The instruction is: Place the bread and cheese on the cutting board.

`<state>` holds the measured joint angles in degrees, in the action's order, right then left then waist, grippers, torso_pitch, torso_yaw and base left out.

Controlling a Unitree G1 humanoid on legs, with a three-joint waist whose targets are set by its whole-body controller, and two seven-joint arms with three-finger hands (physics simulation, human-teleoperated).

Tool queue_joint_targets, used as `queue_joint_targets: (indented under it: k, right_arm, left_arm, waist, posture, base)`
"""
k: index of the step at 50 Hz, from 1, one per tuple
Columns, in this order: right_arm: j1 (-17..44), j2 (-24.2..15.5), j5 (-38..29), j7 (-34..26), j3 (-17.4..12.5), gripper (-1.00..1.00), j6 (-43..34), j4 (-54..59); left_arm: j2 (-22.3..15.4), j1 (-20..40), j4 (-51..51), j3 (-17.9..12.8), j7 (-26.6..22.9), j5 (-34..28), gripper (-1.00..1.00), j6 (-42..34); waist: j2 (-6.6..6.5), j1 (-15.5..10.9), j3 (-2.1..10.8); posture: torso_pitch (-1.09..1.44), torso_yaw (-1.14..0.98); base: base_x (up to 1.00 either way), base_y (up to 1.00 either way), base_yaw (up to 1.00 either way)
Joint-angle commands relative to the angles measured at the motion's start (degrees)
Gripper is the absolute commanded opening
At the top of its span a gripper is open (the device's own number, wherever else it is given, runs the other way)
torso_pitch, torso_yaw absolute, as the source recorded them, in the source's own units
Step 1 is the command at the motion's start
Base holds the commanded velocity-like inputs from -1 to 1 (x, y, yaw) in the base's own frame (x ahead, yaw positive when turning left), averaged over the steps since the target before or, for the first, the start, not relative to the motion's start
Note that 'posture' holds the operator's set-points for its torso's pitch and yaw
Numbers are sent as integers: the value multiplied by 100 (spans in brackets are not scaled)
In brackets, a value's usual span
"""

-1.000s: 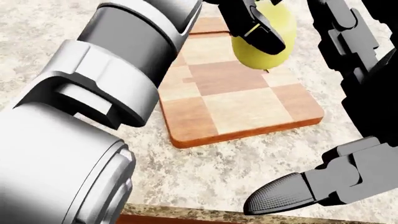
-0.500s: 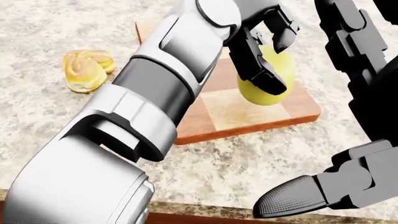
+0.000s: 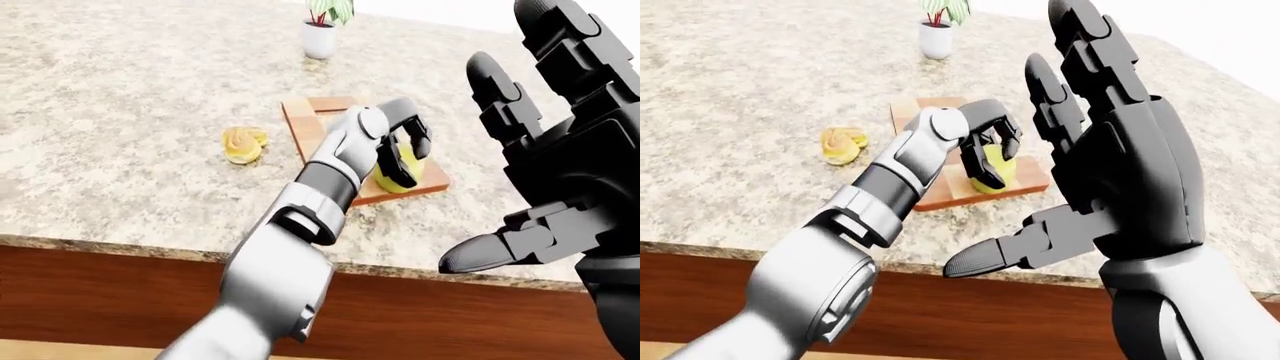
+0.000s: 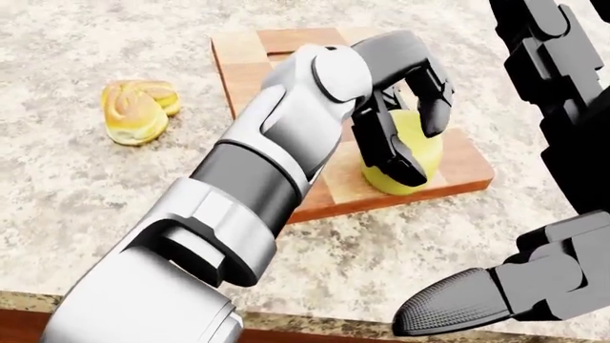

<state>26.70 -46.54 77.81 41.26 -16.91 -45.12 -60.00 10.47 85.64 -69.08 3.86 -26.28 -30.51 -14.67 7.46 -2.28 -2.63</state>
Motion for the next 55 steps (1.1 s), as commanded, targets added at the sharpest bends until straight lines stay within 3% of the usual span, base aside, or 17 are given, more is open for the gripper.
queue_joint_targets:
  k: [1,2,7,9,20,29,36,39,43,45,49,55]
  right_arm:
    - [95,-67,-65,22,-136,100,127,0]
    - [84,-60,-77,13,-131,100,135,0]
    - [26,-82,-81,-18,-167,100,176,0]
    - [22,-101,-58,-4,-178,100,194,0]
    - [-12,-157,-89,8,-96,100,298,0]
    - [-45,-126,-178,-25,-29,100,327,0]
    - [-84,-117,-223,-60,-9,100,362,0]
    - [-92,-174,-127,-39,-98,100,357,0]
    - [-103,-110,-258,-75,23,100,382,0]
    - [-98,-94,-273,-81,39,100,375,0]
    - [70,-11,-255,-3,140,100,263,0]
    - [85,75,-309,-49,136,100,182,0]
  left_arm:
    - [-31,216,213,-26,112,-26,-69,133]
    - [-12,197,222,-19,116,-35,-37,140]
    - [15,156,243,-9,124,-77,-1,147]
    - [27,156,253,-11,117,-79,34,134]
    - [-12,114,303,-12,84,-90,89,103]
    - [-83,197,408,-53,-52,-32,100,-18]
    - [-180,31,1221,13,-640,91,100,-643]
    - [-311,-227,1970,93,-1106,44,100,-1055]
    - [-605,-554,3330,104,-1893,-81,100,-1881]
    - [-681,-578,3519,81,-1978,-114,100,-1982]
    - [-1081,-846,4939,112,-2900,-346,100,-2819]
    - [-1475,-724,5326,-129,-3254,-414,100,-3145]
  waist:
    - [22,-1,125]
    - [22,-3,124]
    - [29,-10,119]
    - [33,-10,118]
    - [26,6,117]
    - [16,10,128]
    - [-10,9,119]
    - [-25,12,117]
    - [-68,25,97]
    - [-86,30,91]
    - [-132,28,71]
    - [-167,4,50]
  posture:
    - [0,0]
    - [0,0]
    - [0,0]
    - [0,0]
    - [0,0]
    - [0,0]
    - [0,0]
    - [0,0]
    - [0,0]
    - [0,0]
    - [0,0]
    - [0,0]
  base:
    - [0,0,0]
    - [0,0,0]
    - [0,0,0]
    - [0,0,0]
    - [0,0,0]
    - [0,0,0]
    - [0,0,0]
    - [0,0,0]
    - [0,0,0]
    - [0,0,0]
    - [0,0,0]
    - [0,0,0]
